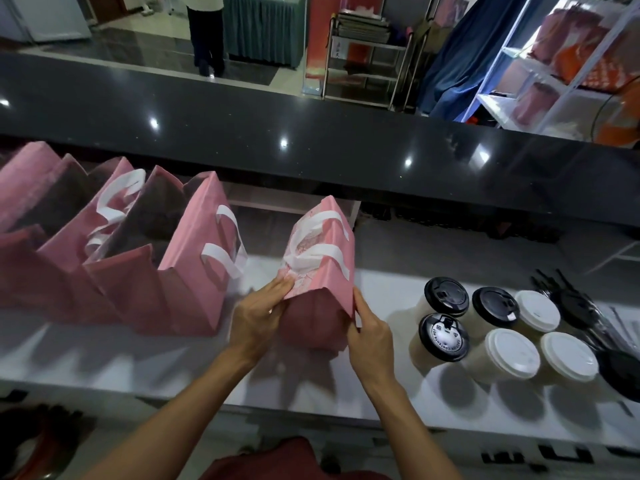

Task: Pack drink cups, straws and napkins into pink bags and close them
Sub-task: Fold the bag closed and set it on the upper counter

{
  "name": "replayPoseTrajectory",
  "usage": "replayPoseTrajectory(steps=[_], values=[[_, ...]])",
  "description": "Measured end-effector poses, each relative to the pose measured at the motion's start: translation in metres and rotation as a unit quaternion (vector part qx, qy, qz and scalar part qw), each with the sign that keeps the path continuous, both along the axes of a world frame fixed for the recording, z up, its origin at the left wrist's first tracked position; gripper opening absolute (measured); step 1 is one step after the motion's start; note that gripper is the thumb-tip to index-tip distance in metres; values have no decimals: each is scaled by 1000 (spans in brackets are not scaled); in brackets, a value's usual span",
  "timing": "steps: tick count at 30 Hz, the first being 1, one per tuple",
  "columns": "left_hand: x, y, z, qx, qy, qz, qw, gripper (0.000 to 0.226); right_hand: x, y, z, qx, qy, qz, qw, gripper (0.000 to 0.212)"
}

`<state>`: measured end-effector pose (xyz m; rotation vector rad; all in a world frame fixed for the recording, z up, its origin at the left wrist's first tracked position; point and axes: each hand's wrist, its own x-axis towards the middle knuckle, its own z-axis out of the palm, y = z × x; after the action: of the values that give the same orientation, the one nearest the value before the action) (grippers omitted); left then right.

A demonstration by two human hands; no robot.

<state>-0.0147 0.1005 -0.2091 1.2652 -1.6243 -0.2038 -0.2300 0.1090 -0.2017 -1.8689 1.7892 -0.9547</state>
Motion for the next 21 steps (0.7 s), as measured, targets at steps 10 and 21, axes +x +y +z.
replayPoseTrajectory(steps=[10,21], values=[[5,7,-13,105,-67,-94,988,99,8,-3,-5,-10,-6,-43,999,54],[-1,1,-11,110,32,-44,992,81,20,7,0,-1,-32,8,999,50]])
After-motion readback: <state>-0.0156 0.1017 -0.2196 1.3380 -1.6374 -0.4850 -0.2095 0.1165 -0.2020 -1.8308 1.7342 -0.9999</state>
